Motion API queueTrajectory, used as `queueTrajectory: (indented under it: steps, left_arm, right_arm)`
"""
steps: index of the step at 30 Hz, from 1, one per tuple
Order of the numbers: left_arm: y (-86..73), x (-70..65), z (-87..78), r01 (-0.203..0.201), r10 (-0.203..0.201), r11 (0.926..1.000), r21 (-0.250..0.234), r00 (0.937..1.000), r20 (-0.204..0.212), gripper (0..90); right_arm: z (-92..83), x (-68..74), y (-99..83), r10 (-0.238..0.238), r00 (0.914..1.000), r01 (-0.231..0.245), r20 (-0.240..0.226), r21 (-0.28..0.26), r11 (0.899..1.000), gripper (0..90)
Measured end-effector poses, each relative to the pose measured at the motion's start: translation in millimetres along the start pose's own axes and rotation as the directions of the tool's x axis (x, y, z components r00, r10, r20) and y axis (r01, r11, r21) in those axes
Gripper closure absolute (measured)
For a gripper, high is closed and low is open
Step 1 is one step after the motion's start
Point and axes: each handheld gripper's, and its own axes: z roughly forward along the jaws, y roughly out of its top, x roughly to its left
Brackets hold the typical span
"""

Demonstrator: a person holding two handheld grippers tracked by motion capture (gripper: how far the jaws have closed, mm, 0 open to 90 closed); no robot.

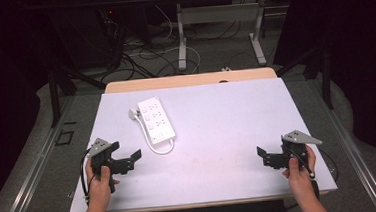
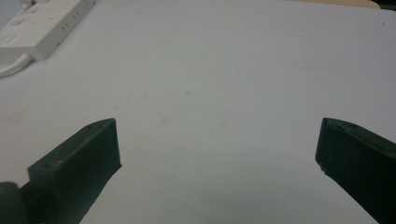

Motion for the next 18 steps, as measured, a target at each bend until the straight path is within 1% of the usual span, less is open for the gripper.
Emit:
queueTrajectory:
  steps: [3,5,6,7,8,9,10,12,13,14,15,18]
  left_arm:
    - [-1.1,-1.0,-0.7,0.006,-0.006,1.0000,0.005,1.0000,0.003,0.5]
    - [-1.6,-1.1,-1.7,0.004,-0.004,1.0000,0.000,1.0000,0.006,0.6]
    - [-1.6,-1.0,-2.3,0.000,0.000,1.0000,0.001,1.0000,0.006,0.6]
    - [-1.6,-1.0,-2.3,0.000,0.000,1.0000,0.001,1.0000,0.006,0.5]
    - [-1.8,-0.7,-2.9,-0.005,0.005,1.0000,0.003,1.0000,0.004,0.6]
    - [-2.2,-0.6,-3.6,-0.002,0.002,1.0000,0.004,1.0000,0.000,0.6]
    - [-2.4,0.2,-4.5,-0.002,0.002,1.0000,0.003,1.0000,-0.001,0.6]
    - [-3.1,1.0,-6.5,0.005,-0.005,1.0000,0.003,1.0000,-0.003,0.6]
    - [-3.3,1.0,-7.3,0.011,-0.011,0.9999,0.003,0.9999,-0.004,0.6]
    - [-3.1,1.0,-7.8,0.013,-0.013,0.9999,0.001,0.9999,-0.006,0.6]
    - [-2.0,1.4,-8.1,0.003,-0.003,1.0000,-0.006,1.0000,-0.007,0.6]
    - [0.7,1.7,-7.7,0.001,-0.001,1.0000,-0.004,1.0000,-0.010,0.7]
  right_arm:
    - [-0.2,0.3,0.0,0.004,1.0000,-0.004,-0.001,-0.008,1.000,0.0]
    - [1.3,1.5,0.0,-0.006,1.0000,0.006,-0.003,-0.011,1.000,0.0]
    - [1.8,2.9,0.6,-0.004,1.0000,0.004,-0.008,-0.006,1.000,0.0]
    - [1.8,3.9,1.6,-0.009,0.9999,0.009,-0.008,0.003,1.000,0.0]
    - [3.4,4.0,2.3,-0.025,0.9996,0.025,-0.015,-0.008,1.000,0.0]
    - [4.6,5.7,2.7,-0.021,0.9997,0.021,-0.012,-0.013,1.000,0.0]
    - [4.8,5.9,2.9,-0.030,0.9994,0.030,-0.019,-0.003,1.000,0.0]
    - [7.1,6.5,2.0,-0.028,0.9993,0.028,-0.023,0.001,1.000,0.0]
    - [7.9,7.1,1.5,-0.015,0.9993,0.015,-0.034,0.005,1.000,0.0]
    - [8.7,6.7,1.4,-0.021,0.9992,0.021,-0.034,0.005,1.000,0.0]
    - [8.6,6.7,1.9,-0.020,0.9991,0.021,-0.038,0.015,1.000,0.0]
    - [9.0,7.1,2.6,-0.021,0.9990,0.022,-0.039,0.007,1.000,0.0]
